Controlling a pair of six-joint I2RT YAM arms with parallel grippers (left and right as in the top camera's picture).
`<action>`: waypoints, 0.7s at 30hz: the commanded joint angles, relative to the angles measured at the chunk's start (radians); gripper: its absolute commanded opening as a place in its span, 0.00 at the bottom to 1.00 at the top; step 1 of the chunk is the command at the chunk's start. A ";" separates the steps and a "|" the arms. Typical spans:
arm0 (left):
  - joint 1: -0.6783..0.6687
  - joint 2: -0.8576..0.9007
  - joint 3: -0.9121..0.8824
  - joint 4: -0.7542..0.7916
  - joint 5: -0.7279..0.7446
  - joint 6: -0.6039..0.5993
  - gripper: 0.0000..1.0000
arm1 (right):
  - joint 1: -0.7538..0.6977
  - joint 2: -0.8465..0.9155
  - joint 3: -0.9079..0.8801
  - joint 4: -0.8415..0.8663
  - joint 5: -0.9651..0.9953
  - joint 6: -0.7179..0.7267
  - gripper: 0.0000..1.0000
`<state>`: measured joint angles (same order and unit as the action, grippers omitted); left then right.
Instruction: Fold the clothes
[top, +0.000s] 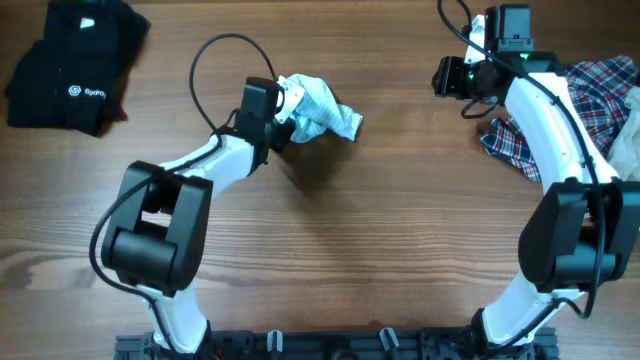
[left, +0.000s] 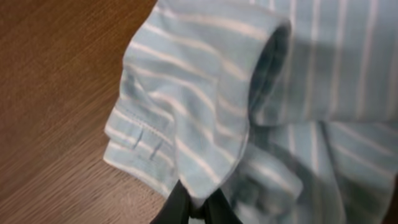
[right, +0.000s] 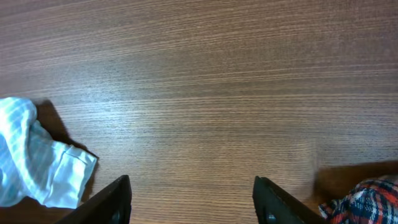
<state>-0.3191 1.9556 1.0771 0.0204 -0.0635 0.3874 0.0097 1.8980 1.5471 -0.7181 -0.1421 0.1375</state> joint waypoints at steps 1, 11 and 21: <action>-0.006 -0.109 0.024 -0.035 -0.016 -0.018 0.04 | 0.002 0.003 0.005 -0.002 -0.018 -0.004 0.63; -0.070 -0.389 0.024 -0.132 -0.024 -0.082 0.04 | 0.002 0.002 0.005 -0.007 -0.063 0.004 0.60; -0.203 -0.621 0.031 -0.171 -0.050 -0.082 0.04 | 0.002 -0.034 0.005 -0.041 -0.063 0.004 0.59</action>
<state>-0.4686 1.3968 1.0786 -0.1570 -0.0856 0.3225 0.0097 1.8980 1.5471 -0.7498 -0.1837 0.1379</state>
